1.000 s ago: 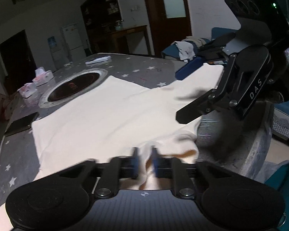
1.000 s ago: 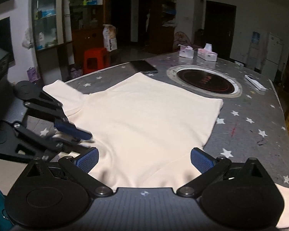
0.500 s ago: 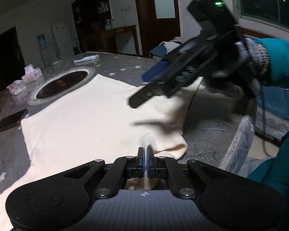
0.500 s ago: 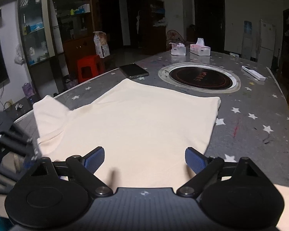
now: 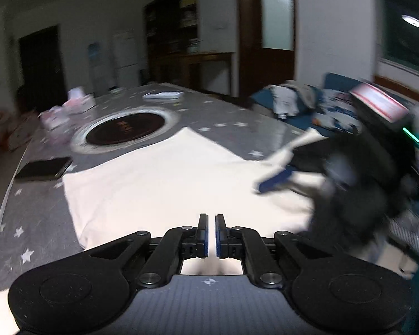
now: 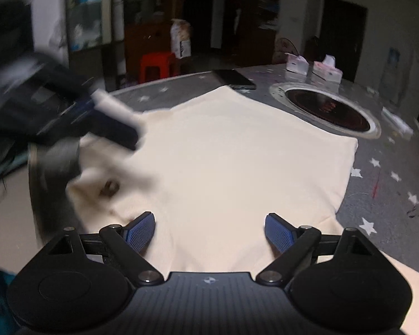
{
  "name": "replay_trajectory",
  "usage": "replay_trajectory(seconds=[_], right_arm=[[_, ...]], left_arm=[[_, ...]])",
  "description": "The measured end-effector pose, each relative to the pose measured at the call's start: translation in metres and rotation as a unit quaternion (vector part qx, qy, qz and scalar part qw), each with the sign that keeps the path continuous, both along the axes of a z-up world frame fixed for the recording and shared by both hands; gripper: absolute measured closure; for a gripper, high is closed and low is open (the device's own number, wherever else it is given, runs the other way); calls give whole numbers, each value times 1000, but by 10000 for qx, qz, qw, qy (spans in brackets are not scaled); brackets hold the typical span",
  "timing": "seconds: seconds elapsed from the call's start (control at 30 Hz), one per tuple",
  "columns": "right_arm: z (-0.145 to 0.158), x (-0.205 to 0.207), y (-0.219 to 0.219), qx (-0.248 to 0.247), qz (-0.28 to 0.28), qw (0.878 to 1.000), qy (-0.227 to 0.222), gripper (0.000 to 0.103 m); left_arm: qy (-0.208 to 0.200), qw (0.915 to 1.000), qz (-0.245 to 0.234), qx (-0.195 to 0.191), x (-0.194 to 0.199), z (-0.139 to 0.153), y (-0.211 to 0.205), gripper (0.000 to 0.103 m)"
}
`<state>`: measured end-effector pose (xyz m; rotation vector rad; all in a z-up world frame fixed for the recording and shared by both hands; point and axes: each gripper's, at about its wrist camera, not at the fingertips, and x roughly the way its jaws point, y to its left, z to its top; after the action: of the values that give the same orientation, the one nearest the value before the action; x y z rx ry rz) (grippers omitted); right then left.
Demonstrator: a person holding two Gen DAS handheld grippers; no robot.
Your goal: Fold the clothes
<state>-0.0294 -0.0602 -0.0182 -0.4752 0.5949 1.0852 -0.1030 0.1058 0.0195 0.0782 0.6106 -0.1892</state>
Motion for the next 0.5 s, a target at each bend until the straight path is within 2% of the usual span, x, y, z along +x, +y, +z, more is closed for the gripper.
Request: replay_trajectory(seconds=[0.13, 0.27, 0.5], right_arm=[[4, -12, -12, 73, -119, 9999, -58, 14], [17, -9, -36, 358, -437, 9981, 246, 14], [22, 21, -87, 793, -1608, 9821, 575, 18]], left_arm=[[134, 9997, 125, -155, 23, -11, -6, 97], [371, 9992, -79, -126, 29, -29, -17, 97], [388, 9988, -305, 13, 21, -39, -27, 95]])
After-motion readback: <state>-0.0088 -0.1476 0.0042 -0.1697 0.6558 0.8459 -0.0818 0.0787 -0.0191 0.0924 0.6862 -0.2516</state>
